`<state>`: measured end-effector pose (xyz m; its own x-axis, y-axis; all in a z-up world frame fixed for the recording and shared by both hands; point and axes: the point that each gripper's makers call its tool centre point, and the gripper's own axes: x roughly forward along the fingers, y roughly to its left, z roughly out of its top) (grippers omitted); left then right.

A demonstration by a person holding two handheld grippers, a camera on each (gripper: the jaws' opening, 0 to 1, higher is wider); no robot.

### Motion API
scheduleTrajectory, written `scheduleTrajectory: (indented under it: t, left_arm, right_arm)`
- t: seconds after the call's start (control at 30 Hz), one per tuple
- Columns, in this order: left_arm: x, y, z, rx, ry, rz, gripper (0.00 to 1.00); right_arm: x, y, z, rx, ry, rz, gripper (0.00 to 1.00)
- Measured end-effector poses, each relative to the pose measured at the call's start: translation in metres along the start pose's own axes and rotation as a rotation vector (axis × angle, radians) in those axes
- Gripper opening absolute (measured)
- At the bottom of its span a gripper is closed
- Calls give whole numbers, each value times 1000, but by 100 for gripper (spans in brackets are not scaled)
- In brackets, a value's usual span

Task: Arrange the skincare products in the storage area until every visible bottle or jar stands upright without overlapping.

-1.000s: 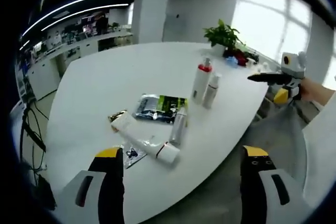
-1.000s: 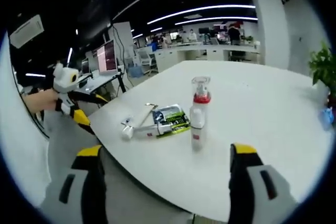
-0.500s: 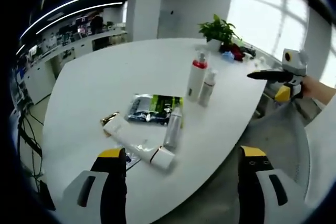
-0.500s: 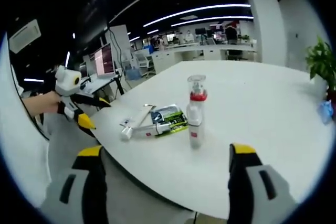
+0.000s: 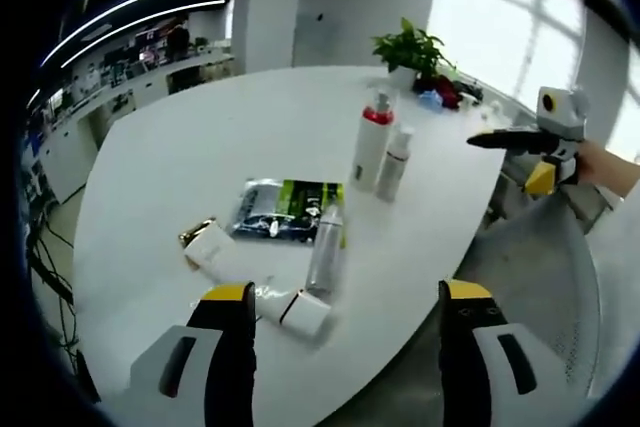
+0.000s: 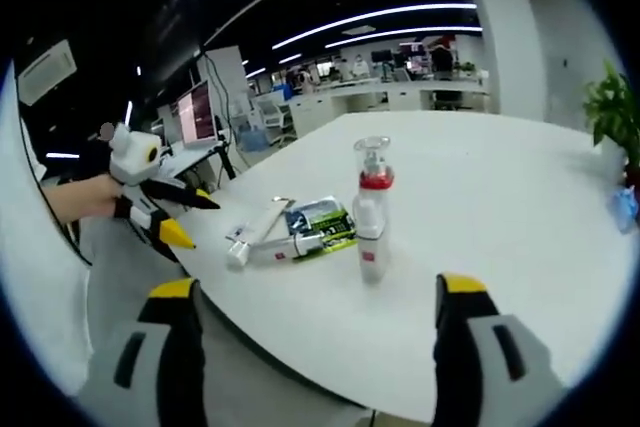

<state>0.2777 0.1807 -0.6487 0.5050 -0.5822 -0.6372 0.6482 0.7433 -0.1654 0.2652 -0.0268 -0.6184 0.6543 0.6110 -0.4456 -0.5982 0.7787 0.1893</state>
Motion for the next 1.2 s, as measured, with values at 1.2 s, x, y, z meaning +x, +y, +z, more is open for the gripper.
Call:
scheduleTrajectory:
  t: [1.2]
  left_arm:
    - [89, 12, -1, 164, 173, -42, 39]
  right_arm:
    - [17, -9, -14, 86, 45, -16, 94]
